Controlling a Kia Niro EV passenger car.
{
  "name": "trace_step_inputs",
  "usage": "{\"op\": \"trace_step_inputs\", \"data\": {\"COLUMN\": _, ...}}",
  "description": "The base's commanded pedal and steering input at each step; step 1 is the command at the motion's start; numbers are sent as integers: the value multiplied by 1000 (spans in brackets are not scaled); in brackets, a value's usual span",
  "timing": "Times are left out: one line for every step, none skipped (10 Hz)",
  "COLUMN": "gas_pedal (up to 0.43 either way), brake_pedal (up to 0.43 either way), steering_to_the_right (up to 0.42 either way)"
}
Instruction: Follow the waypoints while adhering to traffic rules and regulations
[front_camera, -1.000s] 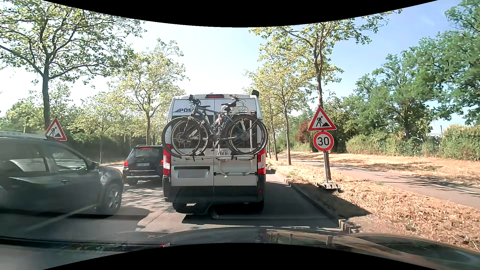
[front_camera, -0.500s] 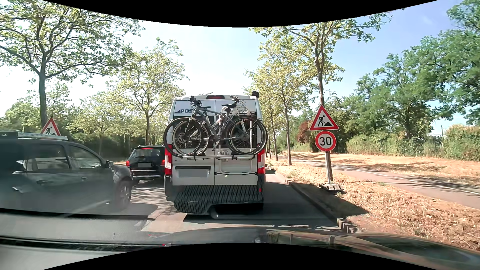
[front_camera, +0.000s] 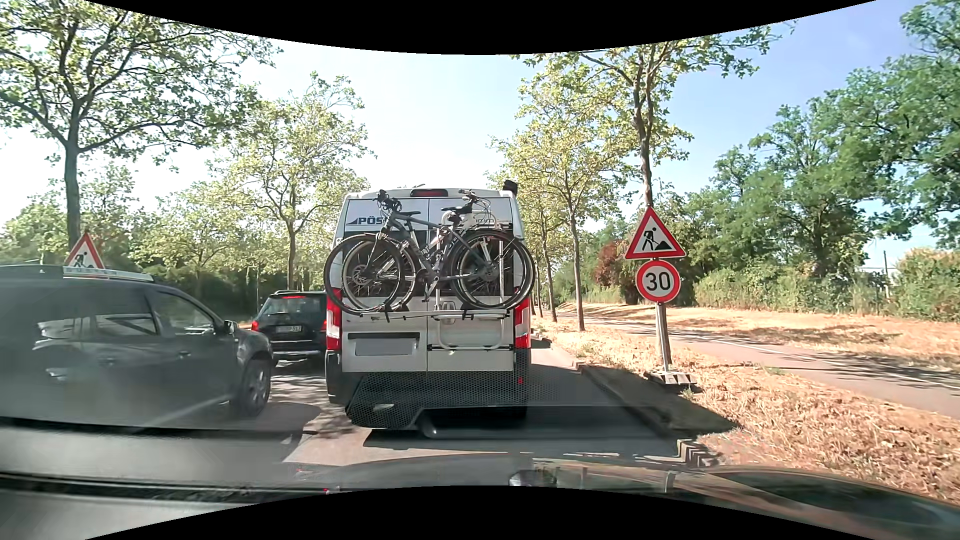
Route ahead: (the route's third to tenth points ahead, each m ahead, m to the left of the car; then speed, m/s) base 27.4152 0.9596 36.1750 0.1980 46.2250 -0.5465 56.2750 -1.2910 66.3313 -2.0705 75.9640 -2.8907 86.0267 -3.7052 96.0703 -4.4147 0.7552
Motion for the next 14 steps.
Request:
{"op": "trace_step_inputs", "data": {"gas_pedal": 0, "brake_pedal": 79, "steering_to_the_right": 11}}
{"op": "trace_step_inputs", "data": {"gas_pedal": 0, "brake_pedal": 110, "steering_to_the_right": 11}}
{"op": "trace_step_inputs", "data": {"gas_pedal": 0, "brake_pedal": 122, "steering_to_the_right": 11}}
{"op": "trace_step_inputs", "data": {"gas_pedal": 0, "brake_pedal": 128, "steering_to_the_right": 10}}
{"op": "trace_step_inputs", "data": {"gas_pedal": 0, "brake_pedal": 134, "steering_to_the_right": 10}}
{"op": "trace_step_inputs", "data": {"gas_pedal": 0, "brake_pedal": 140, "steering_to_the_right": 10}}
{"op": "trace_step_inputs", "data": {"gas_pedal": 0, "brake_pedal": 140, "steering_to_the_right": 9}}
{"op": "trace_step_inputs", "data": {"gas_pedal": 0, "brake_pedal": 140, "steering_to_the_right": 8}}
{"op": "trace_step_inputs", "data": {"gas_pedal": 0, "brake_pedal": 140, "steering_to_the_right": 8}}
{"op": "trace_step_inputs", "data": {"gas_pedal": 0, "brake_pedal": 140, "steering_to_the_right": 8}}
{"op": "trace_step_inputs", "data": {"gas_pedal": 0, "brake_pedal": 140, "steering_to_the_right": 8}}
{"op": "trace_step_inputs", "data": {"gas_pedal": 0, "brake_pedal": 140, "steering_to_the_right": 8}}
{"op": "trace_step_inputs", "data": {"gas_pedal": 0, "brake_pedal": 134, "steering_to_the_right": 8}}
{"op": "trace_step_inputs", "data": {"gas_pedal": 0, "brake_pedal": 134, "steering_to_the_right": 8}}
